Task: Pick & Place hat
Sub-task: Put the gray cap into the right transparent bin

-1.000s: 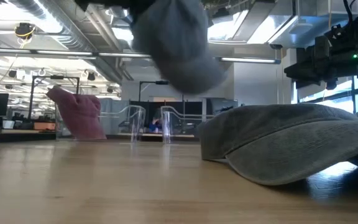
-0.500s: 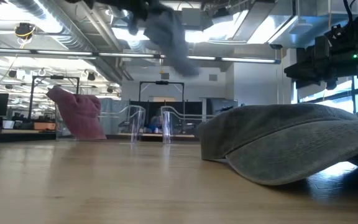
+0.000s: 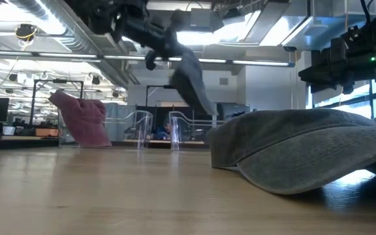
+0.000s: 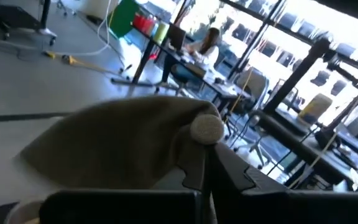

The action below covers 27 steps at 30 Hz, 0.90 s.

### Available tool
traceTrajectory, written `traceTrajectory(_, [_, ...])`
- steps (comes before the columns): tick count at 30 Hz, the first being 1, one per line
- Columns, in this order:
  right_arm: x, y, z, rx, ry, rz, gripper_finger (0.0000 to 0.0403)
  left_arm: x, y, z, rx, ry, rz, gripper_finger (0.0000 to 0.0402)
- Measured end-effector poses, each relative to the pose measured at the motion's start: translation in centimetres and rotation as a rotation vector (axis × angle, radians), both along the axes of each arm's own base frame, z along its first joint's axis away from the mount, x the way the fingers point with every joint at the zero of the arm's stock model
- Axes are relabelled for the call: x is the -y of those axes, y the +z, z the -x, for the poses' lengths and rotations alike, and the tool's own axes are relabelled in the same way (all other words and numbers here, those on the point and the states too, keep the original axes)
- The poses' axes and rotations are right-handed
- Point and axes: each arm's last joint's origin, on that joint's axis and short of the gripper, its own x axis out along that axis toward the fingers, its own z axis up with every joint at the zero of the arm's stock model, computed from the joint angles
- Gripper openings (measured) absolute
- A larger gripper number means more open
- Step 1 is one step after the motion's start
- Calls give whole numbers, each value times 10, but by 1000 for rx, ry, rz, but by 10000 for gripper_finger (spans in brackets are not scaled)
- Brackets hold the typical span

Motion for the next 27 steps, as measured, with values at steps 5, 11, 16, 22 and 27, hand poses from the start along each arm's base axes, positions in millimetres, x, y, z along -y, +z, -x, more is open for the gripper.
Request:
traceTrajectory(5, [0,0,0,0,0,0,106,-14,-17,-3,-14,-13,62,5])
traceTrajectory(11, [0,0,0,0,0,0,106,-19,-24,-4,-10,-7,102,5])
traceTrajectory(16, [0,0,0,0,0,0,106,-19,-27,-4,14,-13,179,6])
traceTrajectory(22, [0,0,0,0,0,-1,106,-12,-27,-7,15,-44,196,5])
traceTrajectory(27, [0,0,0,0,1,-1,106,-5,-24,-11,50,-65,183,5])
